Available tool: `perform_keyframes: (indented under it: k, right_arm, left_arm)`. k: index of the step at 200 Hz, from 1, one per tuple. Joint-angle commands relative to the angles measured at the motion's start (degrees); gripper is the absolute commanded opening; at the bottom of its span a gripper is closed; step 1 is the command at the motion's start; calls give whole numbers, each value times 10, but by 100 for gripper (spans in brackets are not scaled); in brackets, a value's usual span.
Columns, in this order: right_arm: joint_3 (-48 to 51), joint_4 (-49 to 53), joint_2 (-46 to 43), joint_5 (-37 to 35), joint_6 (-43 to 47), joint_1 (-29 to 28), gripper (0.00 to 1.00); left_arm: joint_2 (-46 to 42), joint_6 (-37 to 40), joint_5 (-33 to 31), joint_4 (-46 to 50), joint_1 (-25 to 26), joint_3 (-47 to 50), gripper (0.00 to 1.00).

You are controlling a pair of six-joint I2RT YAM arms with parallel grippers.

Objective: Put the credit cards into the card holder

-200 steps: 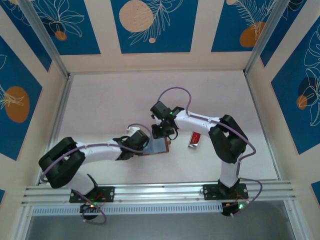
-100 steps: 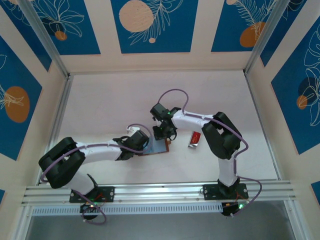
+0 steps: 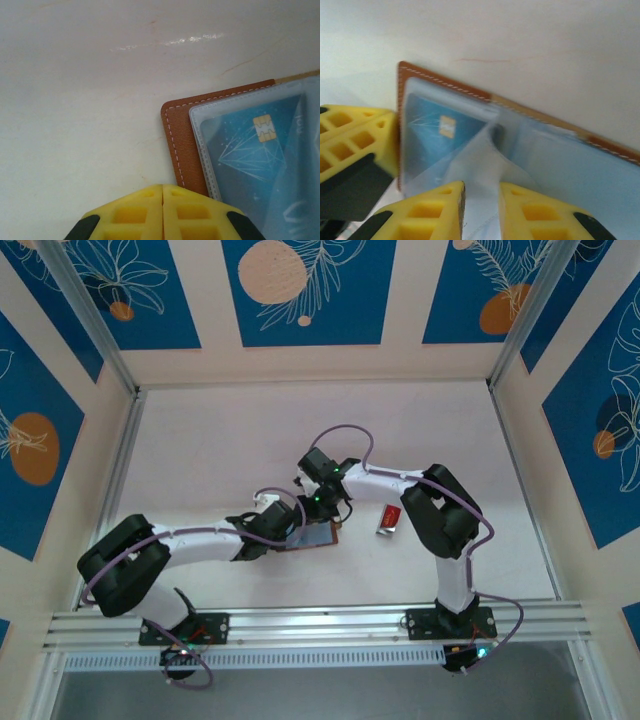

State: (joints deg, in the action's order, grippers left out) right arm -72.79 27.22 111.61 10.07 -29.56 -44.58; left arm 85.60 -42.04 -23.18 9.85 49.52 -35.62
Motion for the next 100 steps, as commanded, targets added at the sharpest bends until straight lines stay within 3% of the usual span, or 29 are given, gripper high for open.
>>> perform_keyframes:
  k: [1, 38, 100]
  right_arm:
    - [12, -35, 1, 83, -24, -1, 25]
    - [15, -58, 13, 100, -42, 4, 25]
    - [13, -60, 32, 100, -46, 16, 24]
  left_arm:
    - [31, -2, 29, -44, -2, 17, 7]
    - [-3, 8, 33, -50, -1, 27, 12]
    - [-153, 0, 1, 53, 2, 37, 30]
